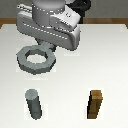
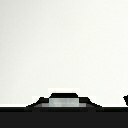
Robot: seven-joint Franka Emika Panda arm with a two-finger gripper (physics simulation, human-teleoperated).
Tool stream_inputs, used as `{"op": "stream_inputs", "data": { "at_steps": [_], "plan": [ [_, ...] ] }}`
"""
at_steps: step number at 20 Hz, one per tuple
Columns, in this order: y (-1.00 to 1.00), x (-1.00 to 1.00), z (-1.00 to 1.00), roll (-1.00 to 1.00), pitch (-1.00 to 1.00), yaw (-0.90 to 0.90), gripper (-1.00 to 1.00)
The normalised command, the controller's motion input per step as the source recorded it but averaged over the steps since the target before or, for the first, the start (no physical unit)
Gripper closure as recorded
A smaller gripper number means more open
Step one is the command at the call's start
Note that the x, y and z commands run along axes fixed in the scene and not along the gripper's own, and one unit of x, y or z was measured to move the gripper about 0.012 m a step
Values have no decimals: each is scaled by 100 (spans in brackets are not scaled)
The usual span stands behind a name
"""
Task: Put the loop with the handle onto the peg.
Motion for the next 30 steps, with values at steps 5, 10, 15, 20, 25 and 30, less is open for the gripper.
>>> {"op": "stream_inputs", "data": {
  "at_steps": [5,10,15,20,25,30],
  "plan": [
    [0,80,0,0,0,0,100],
    [0,0,0,0,0,0,100],
    [-20,0,-20,0,0,0,100],
    [0,0,-40,0,0,0,100],
    [0,0,-40,0,0,0,100],
    [0,-20,-80,0,0,0,100]
  ]
}}
